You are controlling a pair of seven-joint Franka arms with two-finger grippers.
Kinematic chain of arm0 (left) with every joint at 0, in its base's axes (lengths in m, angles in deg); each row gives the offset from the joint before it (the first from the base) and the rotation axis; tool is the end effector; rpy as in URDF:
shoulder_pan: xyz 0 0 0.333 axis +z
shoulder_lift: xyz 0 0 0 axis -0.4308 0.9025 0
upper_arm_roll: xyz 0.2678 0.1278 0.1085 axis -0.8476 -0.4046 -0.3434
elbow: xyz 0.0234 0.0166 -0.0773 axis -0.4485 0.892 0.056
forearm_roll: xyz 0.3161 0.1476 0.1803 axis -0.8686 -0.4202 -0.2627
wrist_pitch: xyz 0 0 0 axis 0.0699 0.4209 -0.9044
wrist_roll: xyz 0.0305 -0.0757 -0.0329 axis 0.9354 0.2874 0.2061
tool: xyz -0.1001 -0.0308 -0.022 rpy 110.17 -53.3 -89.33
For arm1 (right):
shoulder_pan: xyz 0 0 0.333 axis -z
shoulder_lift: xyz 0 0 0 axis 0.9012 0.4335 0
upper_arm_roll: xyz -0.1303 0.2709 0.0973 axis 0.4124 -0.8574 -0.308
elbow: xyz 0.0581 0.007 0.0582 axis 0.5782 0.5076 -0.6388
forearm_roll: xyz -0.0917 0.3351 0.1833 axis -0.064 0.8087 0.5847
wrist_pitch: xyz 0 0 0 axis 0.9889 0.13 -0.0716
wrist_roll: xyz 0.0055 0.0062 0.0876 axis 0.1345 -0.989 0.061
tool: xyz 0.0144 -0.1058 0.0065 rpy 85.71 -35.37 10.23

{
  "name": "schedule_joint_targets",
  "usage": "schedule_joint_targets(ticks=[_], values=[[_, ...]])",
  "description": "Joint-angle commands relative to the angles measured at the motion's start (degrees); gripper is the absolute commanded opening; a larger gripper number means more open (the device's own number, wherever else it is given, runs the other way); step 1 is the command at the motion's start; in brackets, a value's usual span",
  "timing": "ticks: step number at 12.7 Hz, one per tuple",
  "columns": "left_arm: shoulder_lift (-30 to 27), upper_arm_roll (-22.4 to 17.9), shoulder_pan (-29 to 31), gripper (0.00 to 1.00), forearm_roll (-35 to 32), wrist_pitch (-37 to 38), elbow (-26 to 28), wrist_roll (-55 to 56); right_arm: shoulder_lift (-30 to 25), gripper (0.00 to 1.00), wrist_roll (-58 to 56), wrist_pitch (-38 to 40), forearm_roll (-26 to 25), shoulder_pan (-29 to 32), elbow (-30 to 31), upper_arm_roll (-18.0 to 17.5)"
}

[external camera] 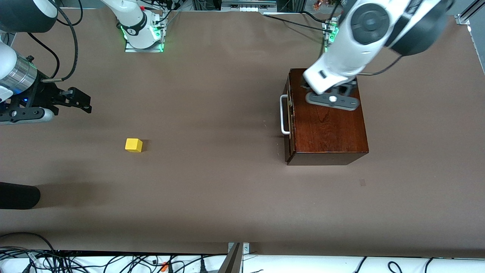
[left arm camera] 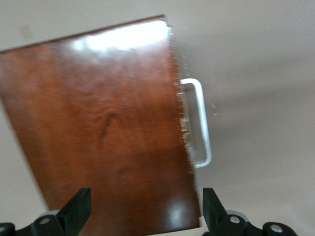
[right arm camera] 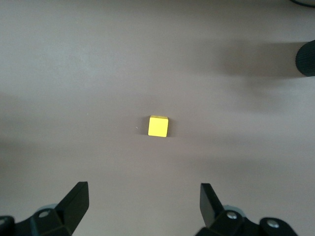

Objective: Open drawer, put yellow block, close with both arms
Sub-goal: 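Move the left gripper to the white drawer handle of the box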

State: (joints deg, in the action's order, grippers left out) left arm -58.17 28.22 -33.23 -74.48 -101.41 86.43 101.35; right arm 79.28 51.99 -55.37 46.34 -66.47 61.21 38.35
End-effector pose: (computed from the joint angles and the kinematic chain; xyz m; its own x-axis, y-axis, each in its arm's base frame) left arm 0.5189 -0.3040 0.5080 0.9728 -0.1490 -0.1772 -0.1539 -0.9880 -0.0139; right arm 0.5966 0.0592 0.5836 0.9970 0.0775 0.0086 0.0775 -0.9970 0.0007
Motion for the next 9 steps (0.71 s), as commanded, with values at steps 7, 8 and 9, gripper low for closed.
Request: schedule_joint_targets(ticks=[7, 8, 9], values=[[13.6, 0.3, -15.5, 1.00, -17.0, -4.8, -1.5, 25.7, 0.6, 1.00, 0.6, 0.2, 0.1, 0.4, -1.4, -0.5], [14.8, 0.3, -16.2, 1.00, -18.0, -5.8, -1.2, 27.1, 0.6, 1.00, 0.6, 0.3, 0.1, 0.4, -1.4, -0.6], [16.1, 0.3, -16.7, 1.00, -18.2, -6.8, -1.2, 28.1, 0.6, 1.00, 0.6, 0.3, 0.1, 0.4, -1.4, -0.6]])
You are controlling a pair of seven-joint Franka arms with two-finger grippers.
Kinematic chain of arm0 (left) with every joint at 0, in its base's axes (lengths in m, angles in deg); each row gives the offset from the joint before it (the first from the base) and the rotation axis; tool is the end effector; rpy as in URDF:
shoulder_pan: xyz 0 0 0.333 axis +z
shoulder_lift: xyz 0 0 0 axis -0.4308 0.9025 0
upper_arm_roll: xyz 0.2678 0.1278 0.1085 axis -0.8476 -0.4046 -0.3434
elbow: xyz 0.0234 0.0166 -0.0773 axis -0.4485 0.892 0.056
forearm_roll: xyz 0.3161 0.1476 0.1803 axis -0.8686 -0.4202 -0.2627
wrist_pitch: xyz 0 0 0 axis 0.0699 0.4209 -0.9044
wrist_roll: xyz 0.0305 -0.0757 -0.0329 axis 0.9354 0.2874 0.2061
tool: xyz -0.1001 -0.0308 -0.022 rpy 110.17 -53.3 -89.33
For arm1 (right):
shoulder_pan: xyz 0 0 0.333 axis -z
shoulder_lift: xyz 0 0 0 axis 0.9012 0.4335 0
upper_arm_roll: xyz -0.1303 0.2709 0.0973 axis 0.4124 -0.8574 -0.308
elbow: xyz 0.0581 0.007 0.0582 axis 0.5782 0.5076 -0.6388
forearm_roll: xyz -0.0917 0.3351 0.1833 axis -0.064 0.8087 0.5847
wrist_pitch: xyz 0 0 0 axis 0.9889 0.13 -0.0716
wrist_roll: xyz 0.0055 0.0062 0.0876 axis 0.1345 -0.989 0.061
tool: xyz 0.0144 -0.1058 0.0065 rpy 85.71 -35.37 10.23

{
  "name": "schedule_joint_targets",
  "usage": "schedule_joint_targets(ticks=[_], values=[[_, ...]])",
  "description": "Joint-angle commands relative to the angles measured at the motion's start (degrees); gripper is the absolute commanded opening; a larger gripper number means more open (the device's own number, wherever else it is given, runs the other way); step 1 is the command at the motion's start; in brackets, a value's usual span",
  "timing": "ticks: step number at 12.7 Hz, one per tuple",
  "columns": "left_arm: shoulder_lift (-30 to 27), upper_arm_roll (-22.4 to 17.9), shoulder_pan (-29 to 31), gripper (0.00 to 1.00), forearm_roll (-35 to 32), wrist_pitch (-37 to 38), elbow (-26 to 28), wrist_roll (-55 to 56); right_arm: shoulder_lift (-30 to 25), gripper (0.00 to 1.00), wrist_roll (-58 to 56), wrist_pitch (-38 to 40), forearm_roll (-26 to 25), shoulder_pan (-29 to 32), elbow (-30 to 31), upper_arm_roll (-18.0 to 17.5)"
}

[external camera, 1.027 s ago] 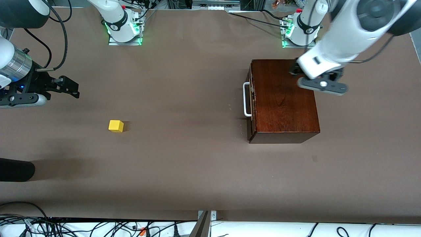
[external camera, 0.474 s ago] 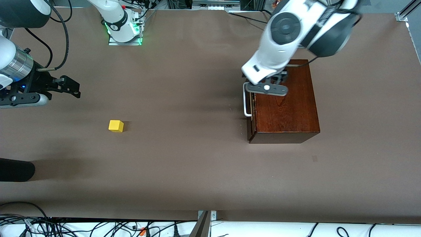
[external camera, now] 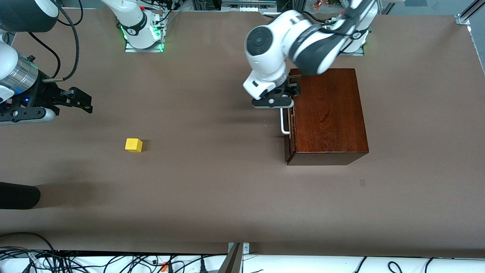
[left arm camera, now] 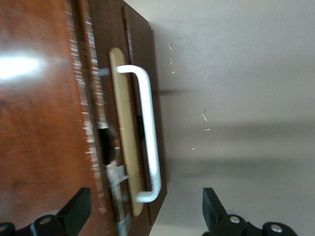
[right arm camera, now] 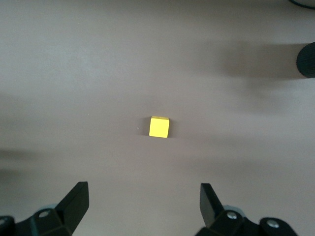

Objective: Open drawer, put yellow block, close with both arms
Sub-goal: 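Move the left gripper to the white drawer handle of the box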

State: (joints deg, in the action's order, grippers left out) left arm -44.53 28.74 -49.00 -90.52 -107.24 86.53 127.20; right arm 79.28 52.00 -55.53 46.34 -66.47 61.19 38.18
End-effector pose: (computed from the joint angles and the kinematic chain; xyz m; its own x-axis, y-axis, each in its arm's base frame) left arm 0.4660 -0.4396 0.3763 0.9934 -0.0438 -0.1064 -0.0715 -0.9593 -0.2730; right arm 0.5967 0.0608 0.5840 0.9967 0.0803 0.0117 0.0803 -0.9968 0.0003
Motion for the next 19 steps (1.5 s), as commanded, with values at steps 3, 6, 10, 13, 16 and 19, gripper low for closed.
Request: schedule_joint_targets(ticks=[3, 6, 10, 13, 16, 19], values=[[3.7, -0.4, -1.1, 1.00, -5.0, -1.3, -1.0, 2.6, 0.6, 1.00, 0.5, 0.5, 0.1, 0.4, -1.4, -0.4], [4.8, -0.4, -1.0, 1.00, -5.1, -2.6, -0.3, 2.7, 0.6, 1.00, 0.5, 0.8, 0.1, 0.4, -1.4, -0.4], [6.2, -0.4, -1.0, 1.00, -7.2, -4.0, 0.3, 4.2, 0.5, 1.00, 0.5, 1.0, 0.1, 0.4, -1.4, -0.5], [6.5, -0.4, -1.0, 1.00, -7.5, -4.1, 1.3, 4.2, 0.5, 1.00, 0.5, 1.1, 0.1, 0.3, -1.4, -0.5], [5.9, -0.4, -1.0, 1.00, -7.4, -3.9, 3.3, 4.2, 0.5, 1.00, 0.6, 1.1, 0.1, 0.4, -1.3, -0.5], [5.7, -0.4, -1.1, 1.00, -7.4, -3.7, 4.1, 4.2, 0.4, 1.00, 0.6, 1.1, 0.1, 0.3, -1.3, -0.5]])
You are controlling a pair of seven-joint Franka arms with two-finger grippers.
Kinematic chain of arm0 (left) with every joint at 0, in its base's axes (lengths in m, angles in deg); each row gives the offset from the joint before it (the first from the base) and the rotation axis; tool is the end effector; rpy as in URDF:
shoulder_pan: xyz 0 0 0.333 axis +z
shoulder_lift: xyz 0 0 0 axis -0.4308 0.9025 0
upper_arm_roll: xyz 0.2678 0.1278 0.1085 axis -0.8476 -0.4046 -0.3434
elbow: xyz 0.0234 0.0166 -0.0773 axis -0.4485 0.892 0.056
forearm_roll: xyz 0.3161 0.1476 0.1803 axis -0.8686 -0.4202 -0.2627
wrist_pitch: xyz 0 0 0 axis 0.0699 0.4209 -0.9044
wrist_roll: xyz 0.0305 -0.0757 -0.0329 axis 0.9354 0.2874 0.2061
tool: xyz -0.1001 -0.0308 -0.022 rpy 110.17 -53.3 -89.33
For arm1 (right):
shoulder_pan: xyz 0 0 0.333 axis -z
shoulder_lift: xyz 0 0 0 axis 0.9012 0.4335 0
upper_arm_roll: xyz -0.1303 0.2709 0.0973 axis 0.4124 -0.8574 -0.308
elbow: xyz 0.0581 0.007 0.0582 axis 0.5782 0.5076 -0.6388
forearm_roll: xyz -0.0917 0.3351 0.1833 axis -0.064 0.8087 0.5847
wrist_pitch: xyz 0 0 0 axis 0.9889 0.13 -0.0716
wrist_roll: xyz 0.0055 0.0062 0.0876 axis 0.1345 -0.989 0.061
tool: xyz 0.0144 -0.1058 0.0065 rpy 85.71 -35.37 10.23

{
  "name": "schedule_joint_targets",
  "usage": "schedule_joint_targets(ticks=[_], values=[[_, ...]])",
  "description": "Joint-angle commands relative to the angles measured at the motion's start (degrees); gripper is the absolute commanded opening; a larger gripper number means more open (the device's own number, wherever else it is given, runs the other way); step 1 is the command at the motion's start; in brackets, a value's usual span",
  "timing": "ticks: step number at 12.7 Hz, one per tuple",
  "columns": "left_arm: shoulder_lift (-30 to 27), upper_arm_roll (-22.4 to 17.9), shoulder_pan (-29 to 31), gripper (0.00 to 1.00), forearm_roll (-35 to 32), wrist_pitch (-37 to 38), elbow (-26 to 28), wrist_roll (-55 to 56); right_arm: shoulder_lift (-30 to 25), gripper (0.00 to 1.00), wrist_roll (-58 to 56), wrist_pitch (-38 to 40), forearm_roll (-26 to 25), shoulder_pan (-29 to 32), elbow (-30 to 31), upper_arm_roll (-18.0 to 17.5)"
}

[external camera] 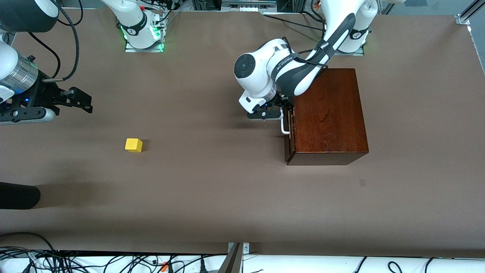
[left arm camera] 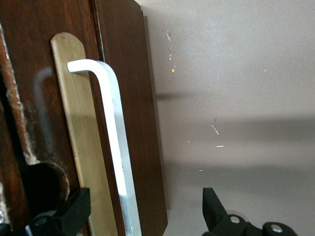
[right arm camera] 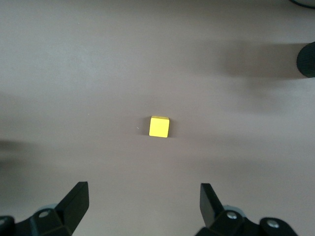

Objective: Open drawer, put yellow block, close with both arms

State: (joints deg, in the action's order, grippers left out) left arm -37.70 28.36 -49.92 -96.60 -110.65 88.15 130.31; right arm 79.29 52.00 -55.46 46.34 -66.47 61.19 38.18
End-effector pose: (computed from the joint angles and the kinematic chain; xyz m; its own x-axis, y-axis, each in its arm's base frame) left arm 0.4674 -0.4427 0.2955 0.9921 -0.0557 -0.1124 -0.0922 -0.9314 -0.3521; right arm 0.5966 0.0608 0.5838 0.9967 0.0803 0.0103 0.0803 -0.9968 0.0003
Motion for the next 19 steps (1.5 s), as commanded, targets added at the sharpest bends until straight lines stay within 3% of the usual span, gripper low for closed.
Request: schedule_joint_targets(ticks=[1, 11, 19], values=[[-1.0, 0.1, -0.2, 1.00, -1.3, -0.4, 2.5, 1.2, 0.4, 1.00, 0.6, 1.1, 0.1, 0.3, -1.3, -0.5], [-0.3, 0.1, -1.3, 1.00, -1.2, -2.2, 2.8, 2.3, 0.4, 1.00, 0.6, 1.1, 0.1, 0.3, -1.3, -0.5], [0.4, 0.1, -1.4, 1.00, 4.1, -11.1, 1.9, 4.3, 0.5, 1.00, 0.5, 1.0, 0.1, 0.4, -1.4, -0.5]])
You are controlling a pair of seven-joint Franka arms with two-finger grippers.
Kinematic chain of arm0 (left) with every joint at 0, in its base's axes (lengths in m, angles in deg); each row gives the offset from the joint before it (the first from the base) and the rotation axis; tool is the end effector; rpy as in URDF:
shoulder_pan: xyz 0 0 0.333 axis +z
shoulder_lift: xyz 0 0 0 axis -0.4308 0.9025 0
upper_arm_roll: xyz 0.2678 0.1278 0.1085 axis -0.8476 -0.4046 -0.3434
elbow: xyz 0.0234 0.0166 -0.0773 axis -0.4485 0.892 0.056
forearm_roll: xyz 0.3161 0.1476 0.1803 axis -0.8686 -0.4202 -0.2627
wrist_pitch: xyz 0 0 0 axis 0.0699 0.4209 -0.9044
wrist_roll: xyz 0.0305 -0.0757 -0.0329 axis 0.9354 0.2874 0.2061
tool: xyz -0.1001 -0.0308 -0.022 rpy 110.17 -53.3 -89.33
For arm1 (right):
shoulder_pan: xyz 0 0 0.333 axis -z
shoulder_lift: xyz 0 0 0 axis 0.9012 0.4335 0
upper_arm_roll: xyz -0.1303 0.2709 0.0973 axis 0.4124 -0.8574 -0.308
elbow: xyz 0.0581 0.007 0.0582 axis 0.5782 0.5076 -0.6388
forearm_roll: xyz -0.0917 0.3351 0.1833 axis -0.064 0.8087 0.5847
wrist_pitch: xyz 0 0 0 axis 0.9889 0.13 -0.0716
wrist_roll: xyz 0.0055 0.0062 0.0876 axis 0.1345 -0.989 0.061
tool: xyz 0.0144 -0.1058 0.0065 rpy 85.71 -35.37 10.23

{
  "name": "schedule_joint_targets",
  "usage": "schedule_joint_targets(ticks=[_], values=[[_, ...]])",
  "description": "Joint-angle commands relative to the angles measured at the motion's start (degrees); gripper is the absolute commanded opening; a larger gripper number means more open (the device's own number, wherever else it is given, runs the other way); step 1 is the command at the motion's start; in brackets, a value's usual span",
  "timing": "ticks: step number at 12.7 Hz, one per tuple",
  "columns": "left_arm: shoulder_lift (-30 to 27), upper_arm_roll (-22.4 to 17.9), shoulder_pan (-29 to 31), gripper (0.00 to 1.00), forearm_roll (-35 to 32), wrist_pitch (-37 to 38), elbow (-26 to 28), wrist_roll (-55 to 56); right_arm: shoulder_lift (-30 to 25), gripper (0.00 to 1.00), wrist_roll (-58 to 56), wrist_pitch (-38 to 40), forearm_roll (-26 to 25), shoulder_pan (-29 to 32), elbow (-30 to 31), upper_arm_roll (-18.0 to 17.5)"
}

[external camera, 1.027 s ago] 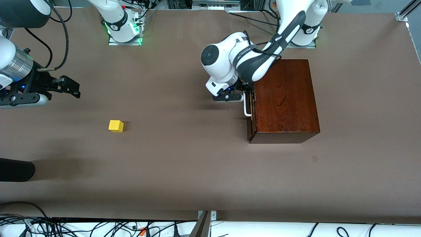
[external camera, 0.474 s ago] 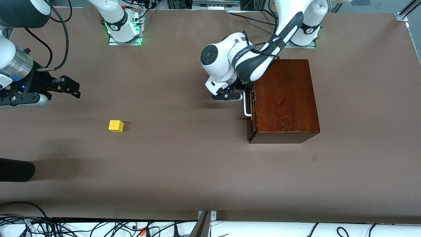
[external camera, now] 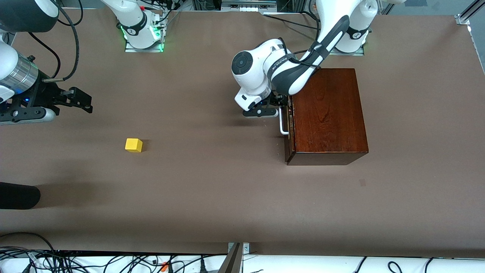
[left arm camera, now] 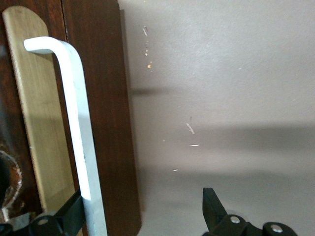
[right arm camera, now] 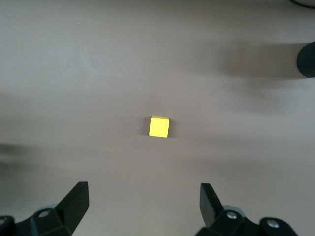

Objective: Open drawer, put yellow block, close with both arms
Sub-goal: 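Pull the drawer open by its handle with the left gripper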

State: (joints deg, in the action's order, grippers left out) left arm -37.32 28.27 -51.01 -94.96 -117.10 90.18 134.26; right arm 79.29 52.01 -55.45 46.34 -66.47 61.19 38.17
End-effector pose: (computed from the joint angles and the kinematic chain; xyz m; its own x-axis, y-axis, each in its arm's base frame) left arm 0.4551 -0.4600 0.2823 0.9967 -0.0201 -0.0788 -0.0417 -0.9584 -0.2825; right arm 0.5966 0.0609 0.5838 0.9967 0.0803 0.0102 0.0803 -0.9968 0.0003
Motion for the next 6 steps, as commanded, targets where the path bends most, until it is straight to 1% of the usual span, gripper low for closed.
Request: schedule_joint_targets(ticks=[1, 6], values=[[0.0, 0.2, -0.4, 1.00, 3.8, -5.7, -0.2, 0.3, 0.5, 1.00, 0.6, 1.0, 0.1, 0.4, -1.4, -0.5], [0.0, 0.2, -1.4, 1.00, 8.0, -10.1, -1.6, 2.5, 0.4, 1.00, 0.6, 1.0, 0.1, 0.3, -1.4, -0.5]])
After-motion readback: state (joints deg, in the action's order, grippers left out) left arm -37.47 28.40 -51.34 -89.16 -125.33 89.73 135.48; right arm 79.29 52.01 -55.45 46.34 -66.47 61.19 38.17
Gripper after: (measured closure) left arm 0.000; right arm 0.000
